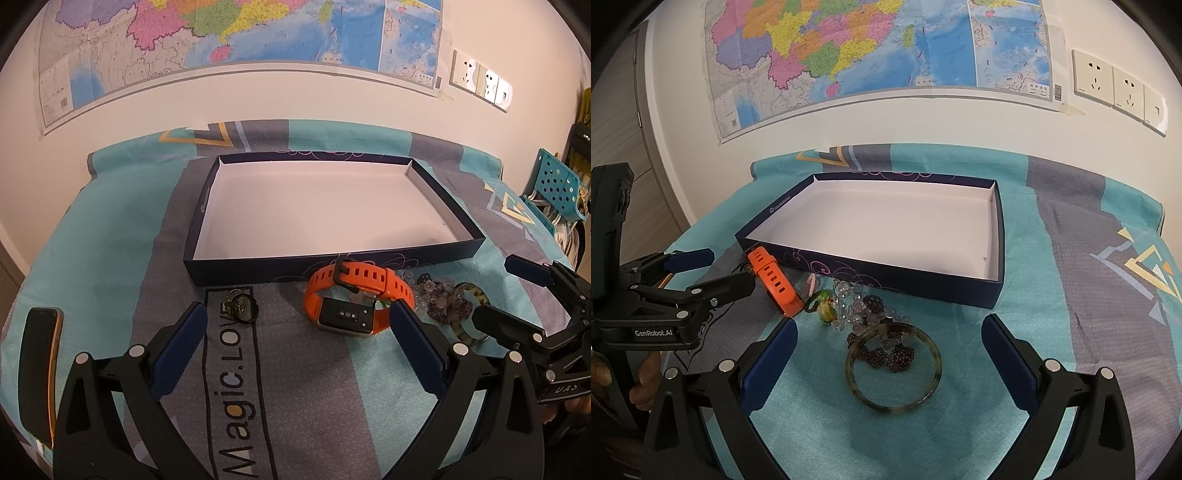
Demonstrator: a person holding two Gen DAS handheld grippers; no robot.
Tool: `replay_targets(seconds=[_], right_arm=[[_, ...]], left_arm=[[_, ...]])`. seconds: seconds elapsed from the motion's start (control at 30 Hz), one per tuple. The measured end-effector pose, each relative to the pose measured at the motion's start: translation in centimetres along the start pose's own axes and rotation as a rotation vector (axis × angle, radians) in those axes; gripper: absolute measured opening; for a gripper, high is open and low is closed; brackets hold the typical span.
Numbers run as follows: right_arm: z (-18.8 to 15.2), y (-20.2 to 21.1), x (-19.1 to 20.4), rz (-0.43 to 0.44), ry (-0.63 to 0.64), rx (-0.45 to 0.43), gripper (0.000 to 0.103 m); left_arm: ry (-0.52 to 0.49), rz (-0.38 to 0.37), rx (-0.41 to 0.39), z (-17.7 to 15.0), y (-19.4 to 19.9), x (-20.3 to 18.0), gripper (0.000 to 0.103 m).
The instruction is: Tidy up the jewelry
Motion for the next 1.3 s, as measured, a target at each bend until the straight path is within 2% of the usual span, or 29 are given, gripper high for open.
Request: replay_targets(seconds=[0.83,0.9,1.1,1.3], right_arm=[[-0.3,-0.1,-0.4,0.002,-0.007,0.014,0.096],[-0.4,-0.1,-0.5,0.002,0.000,0.022,0.094],[-0.4,-0.4,-1.7,0.003,-0.008,0.047,0.082],[-1.2,-1.1,-3.0,0.005,-0.024,0.101,0.062]], left_arm=[[0.001,-0.005,0.018,-0.3,-0.5,0.1,0.097],[0.006,-0.014,0.023,-0.4,-0.6,0.2,0.097],[0.000,-0.045,0.050,-0.6,-1.5,0.5,0.082],[0.000,-0.077,0.085,-0.8,-2.7,0.8,0.066]])
Point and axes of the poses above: each gripper's, at about its wrist camera, not at the fingertips, and y roughly against the way its jaws point, x to its left, z to its top, the point moved 6 cm from there along -y, roughly the way its jaws point, and after that the axes turned 13 degrees about -x, right-handed, at the moved point
